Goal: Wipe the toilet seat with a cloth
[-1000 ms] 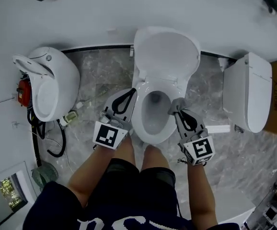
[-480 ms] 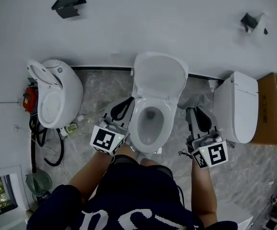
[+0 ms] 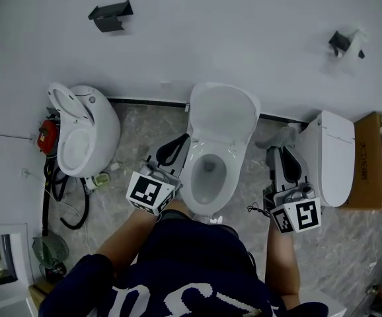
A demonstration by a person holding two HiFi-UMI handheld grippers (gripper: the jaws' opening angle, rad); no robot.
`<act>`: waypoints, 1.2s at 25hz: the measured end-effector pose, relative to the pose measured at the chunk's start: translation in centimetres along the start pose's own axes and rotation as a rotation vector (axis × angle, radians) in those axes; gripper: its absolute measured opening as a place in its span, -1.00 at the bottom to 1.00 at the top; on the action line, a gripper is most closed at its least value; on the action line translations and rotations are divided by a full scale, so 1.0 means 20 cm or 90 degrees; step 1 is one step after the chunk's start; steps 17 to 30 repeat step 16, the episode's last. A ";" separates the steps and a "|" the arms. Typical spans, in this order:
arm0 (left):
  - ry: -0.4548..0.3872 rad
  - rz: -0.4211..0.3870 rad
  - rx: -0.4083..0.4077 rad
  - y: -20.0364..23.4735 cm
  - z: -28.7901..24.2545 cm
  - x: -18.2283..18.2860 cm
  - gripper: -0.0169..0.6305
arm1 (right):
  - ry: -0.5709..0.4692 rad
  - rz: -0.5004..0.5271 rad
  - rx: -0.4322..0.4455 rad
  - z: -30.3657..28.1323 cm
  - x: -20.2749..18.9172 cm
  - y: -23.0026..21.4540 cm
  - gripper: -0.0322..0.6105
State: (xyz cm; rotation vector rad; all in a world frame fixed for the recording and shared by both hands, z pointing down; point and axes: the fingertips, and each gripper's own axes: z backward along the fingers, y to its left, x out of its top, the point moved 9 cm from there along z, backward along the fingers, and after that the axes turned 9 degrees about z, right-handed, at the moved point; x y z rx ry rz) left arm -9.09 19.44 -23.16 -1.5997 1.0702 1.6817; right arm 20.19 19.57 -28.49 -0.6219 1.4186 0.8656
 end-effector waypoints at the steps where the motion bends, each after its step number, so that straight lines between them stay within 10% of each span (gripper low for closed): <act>1: 0.001 -0.001 -0.001 -0.01 0.00 0.01 -0.89 | -0.002 -0.001 -0.001 0.01 0.01 -0.01 -0.80; 30: -0.010 -0.002 0.011 -0.08 0.07 0.05 -0.89 | 0.002 0.006 0.019 0.08 0.03 0.04 -0.79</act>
